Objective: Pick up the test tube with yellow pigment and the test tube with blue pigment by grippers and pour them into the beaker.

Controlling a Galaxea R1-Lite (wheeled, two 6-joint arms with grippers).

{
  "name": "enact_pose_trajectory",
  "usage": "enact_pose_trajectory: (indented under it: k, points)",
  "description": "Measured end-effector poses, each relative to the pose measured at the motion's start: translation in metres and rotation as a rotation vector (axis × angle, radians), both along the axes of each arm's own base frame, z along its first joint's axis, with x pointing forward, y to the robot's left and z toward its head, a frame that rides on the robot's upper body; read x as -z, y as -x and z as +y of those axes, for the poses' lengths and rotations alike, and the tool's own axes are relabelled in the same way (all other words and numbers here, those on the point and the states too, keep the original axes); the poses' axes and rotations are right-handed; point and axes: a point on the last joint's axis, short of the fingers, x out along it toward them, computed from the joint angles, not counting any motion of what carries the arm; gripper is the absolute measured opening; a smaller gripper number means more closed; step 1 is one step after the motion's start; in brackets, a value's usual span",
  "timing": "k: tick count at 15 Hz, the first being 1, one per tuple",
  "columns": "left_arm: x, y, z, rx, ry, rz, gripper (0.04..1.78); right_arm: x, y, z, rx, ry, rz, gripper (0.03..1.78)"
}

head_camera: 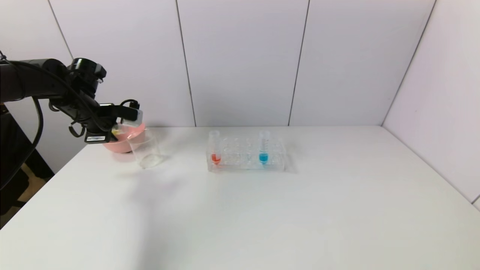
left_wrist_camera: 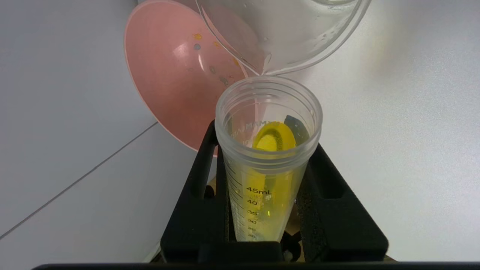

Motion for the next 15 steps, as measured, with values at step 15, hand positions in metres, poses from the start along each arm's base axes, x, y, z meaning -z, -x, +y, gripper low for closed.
enact_pose_trajectory:
  k: [15]
  points:
    - [0.013,-0.011,-0.015,-0.056,-0.071,0.018,0.52,0.0,0.0,0.0,0.0,0.0,0.0,1.71]
